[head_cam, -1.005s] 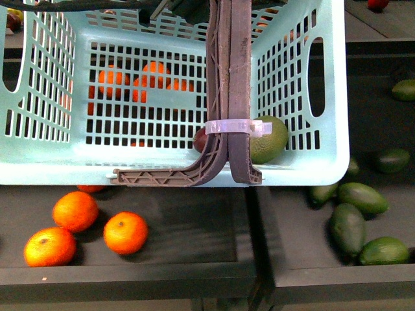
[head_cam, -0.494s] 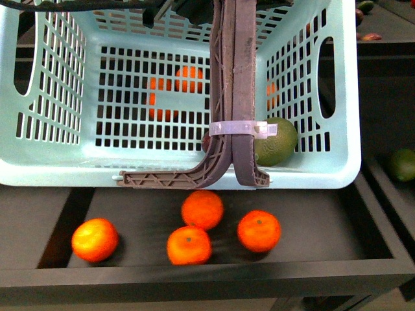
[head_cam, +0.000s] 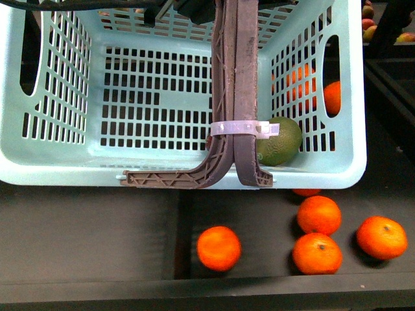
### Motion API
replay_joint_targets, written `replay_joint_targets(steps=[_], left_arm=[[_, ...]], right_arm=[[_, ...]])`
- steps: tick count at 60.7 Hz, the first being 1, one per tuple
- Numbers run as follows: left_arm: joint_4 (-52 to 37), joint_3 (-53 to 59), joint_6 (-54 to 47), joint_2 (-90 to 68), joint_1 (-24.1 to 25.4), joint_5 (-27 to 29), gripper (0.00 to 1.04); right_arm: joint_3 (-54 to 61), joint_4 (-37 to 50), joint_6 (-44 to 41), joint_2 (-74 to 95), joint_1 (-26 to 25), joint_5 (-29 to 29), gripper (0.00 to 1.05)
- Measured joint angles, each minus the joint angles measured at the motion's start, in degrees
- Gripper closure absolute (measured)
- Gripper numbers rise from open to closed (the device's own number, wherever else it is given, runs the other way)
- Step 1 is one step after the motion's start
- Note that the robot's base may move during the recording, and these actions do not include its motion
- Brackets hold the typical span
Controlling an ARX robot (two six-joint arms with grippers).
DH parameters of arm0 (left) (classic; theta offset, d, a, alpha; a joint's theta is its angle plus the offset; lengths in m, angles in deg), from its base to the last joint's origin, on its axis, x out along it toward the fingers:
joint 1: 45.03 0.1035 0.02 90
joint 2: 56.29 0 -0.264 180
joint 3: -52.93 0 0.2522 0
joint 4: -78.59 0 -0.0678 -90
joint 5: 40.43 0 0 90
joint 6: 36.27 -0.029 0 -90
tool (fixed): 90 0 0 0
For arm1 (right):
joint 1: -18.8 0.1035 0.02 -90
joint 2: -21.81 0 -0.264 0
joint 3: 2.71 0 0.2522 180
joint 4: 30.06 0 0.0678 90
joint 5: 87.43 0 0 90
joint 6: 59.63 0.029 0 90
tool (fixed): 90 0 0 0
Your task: Pick mango and avocado into basket
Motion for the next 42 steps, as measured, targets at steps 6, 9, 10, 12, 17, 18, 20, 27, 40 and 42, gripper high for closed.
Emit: replay_joint_targets(steps=[6, 9, 10, 12, 17, 18, 20, 27, 40, 42], left_arm=[[0.0, 0.0, 0.04, 0.0, 0.55, 0.35, 0.94], [-0.02, 0.0, 0.07, -0.04, 0.94, 1.11, 0.94], [-0.35, 0.09, 0.57, -0.04, 0.92, 2.34, 0.94], [-4.0, 1.05, 3.32, -0.04, 0.33, 8.57, 0.94], [-13.75, 1.6, 15.04, -2.19, -1.51, 31.08, 0.94], [-14.45, 0.92, 18.43, -2.91, -1.57, 36.06, 0.94], [-14.64, -0.55, 22.18, -3.93, -1.27, 41.86, 0.94], [-13.57, -7.04, 32.74, -8.52, 2.14, 53.37, 0.94], [-16.28, -16.68, 51.25, -19.65, 10.34, 57.4, 0.94], [-17.33, -17.03, 53.51, -20.72, 11.02, 57.57, 0.94]], right_arm=[[0.0, 0.0, 0.0, 0.09, -0.07, -0.33, 0.09], [0.0, 0.02, 0.0, 0.02, -0.09, -0.28, 0.09], [0.0, 0.0, 0.0, 0.02, -0.09, -0.28, 0.09], [0.0, 0.0, 0.0, 0.04, -0.09, -0.24, 0.09], [0.0, 0.0, 0.0, 0.07, -0.11, -0.26, 0.09], [0.0, 0.0, 0.0, 0.02, -0.11, -0.37, 0.09], [0.0, 0.0, 0.0, 0.04, -0.11, -0.28, 0.09], [0.0, 0.0, 0.0, 0.02, -0.11, 0.04, 0.09], [0.0, 0.0, 0.0, 0.02, -0.11, -0.02, 0.09], [0.0, 0.0, 0.0, 0.04, -0.11, 0.0, 0.09]])
